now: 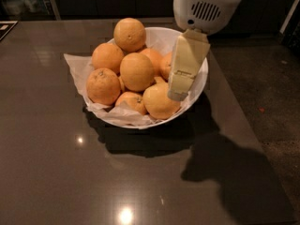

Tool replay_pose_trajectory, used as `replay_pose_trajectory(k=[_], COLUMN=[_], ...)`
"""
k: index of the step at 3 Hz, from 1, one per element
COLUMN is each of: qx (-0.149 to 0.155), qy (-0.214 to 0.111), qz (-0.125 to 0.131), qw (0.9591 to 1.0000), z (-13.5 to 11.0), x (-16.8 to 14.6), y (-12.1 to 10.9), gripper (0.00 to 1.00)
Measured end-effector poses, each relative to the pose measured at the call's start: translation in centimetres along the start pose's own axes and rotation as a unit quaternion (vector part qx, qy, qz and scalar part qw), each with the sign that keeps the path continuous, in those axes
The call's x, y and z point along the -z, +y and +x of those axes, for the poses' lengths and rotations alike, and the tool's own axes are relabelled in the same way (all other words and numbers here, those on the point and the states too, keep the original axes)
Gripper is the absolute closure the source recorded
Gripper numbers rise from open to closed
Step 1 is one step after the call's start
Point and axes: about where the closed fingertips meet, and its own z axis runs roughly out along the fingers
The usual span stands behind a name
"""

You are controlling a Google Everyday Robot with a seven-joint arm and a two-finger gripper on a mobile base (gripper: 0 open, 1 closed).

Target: Pick orange from white bowl

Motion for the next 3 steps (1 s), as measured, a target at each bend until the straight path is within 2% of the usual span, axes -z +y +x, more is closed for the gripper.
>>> replay_pose_trajectory(k=[1,3], qx=[0.011,0.043], qy=[0.006,0.012], qz=[0.009,-0.001], qw=[0.9999,0.999], z=[-1.7,-5.5], x=[0.1,-1.0], y=[-0.8,-0.7], gripper=[0.0,0.0])
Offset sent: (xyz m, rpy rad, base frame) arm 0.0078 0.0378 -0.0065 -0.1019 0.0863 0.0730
